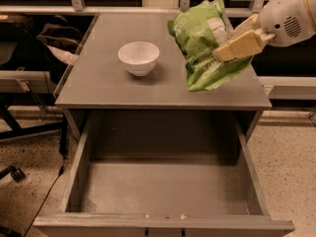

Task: Pick green rice chip bag from top drawer and place on counter

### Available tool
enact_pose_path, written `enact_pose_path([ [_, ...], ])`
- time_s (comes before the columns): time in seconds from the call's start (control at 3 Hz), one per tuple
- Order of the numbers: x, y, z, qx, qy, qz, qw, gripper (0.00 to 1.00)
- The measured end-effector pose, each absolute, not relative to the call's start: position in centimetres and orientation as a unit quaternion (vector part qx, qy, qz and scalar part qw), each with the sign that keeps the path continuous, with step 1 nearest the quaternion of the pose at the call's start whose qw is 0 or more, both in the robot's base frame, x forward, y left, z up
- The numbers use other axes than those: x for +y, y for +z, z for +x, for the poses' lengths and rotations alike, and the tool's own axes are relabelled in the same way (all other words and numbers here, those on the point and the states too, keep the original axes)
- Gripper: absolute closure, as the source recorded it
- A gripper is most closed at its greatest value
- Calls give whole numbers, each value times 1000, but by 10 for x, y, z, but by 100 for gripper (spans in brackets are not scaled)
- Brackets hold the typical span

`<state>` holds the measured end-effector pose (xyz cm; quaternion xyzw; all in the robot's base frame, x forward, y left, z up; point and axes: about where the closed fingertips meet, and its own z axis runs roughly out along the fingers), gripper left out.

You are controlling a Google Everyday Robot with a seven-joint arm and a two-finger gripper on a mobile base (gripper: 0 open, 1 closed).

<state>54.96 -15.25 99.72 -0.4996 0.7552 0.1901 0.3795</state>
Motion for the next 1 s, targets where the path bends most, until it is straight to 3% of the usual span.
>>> enact_pose_path([
  [1.0,-189,995,590,782,153,-446,408,100],
])
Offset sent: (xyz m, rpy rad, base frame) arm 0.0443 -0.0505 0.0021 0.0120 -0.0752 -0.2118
